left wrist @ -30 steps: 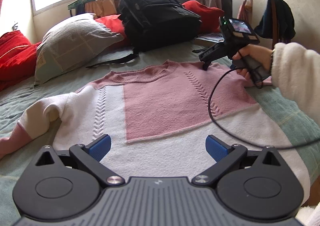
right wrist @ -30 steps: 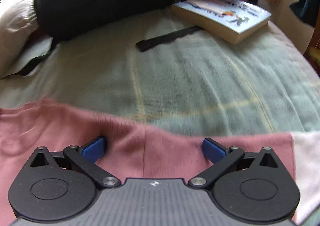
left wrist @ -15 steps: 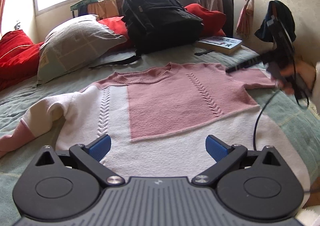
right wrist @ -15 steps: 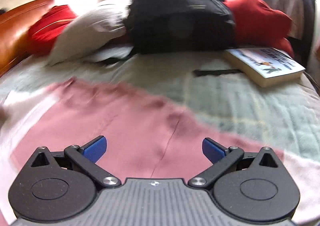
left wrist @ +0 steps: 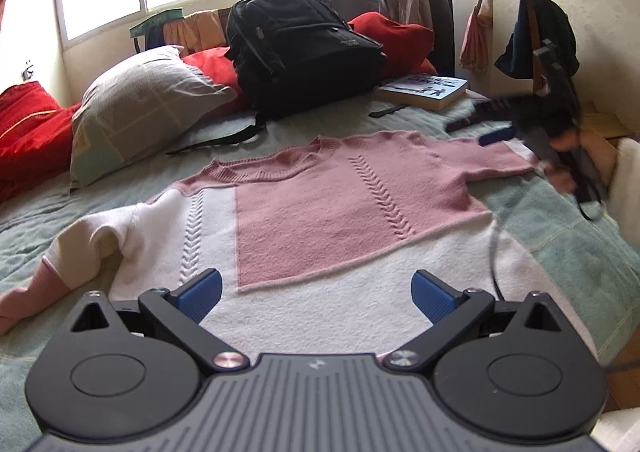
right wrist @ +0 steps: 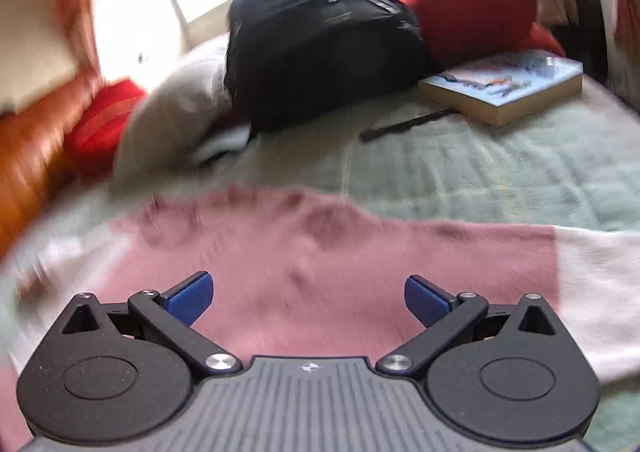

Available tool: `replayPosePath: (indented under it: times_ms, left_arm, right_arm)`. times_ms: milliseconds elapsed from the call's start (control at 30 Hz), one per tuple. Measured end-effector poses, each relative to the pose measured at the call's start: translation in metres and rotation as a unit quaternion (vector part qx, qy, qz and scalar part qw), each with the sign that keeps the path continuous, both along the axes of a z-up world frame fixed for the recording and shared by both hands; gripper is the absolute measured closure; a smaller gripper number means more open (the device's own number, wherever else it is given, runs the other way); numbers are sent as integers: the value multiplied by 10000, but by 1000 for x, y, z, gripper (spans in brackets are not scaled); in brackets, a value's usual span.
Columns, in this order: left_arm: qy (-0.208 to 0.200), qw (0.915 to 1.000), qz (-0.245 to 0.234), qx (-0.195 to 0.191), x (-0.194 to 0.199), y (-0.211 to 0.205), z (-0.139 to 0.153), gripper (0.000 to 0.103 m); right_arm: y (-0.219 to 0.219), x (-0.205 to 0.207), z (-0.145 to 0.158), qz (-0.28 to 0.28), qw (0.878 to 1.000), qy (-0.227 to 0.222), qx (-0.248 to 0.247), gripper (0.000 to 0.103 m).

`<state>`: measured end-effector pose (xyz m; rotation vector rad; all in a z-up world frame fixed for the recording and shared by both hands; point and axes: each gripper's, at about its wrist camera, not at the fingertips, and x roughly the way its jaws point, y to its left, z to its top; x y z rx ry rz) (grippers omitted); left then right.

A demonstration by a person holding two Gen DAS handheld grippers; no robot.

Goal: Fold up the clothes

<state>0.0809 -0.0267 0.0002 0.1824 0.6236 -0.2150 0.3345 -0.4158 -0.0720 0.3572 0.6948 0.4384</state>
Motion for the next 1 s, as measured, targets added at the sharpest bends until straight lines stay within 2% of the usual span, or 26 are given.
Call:
replayPosePath:
  times_ms: [100,233,367,500,667,767,833,933,1000]
  left_arm:
    - [42,10000,15,70,-2,-6,0,2]
    - [89,9999,36,127,0,-13,-1,2]
    - [122,9997,-58,195,1,-24,-1,2]
    - [147,9993,-215,275,3,-37,-1,2]
    - [197,9986,-324,362,4,-51,-1,2]
    - [219,9985,-275,417,5,-55,-1,2]
    - [234,9984,-252,438,6,-57,-1,2]
    - [258,9983,-220,481,7,-58,-1,2]
    - [244,9983,-213,489,7,-58,0,2]
  right_arm:
    - [-17,25,-11,-99,9971,382,649,0]
    - [-55,30,-27,-378,9932,712,844,0]
    - [-122,20,-31,-854,9864,778,1166,0]
    - [-193,2,-30,-1724,9728,774,1343,0]
    - [-235,-10,-21,-2670,9579,866,608,0]
    - [-227,-10,-15,-2835,9542,910,289,0]
    - [-203,-10,-8,-2688,9585,948,38,0]
    - [-139,-11,5,-1821,9783,955,-270,0]
    - [-87,-19,14,-1111,9888,790,-611,0]
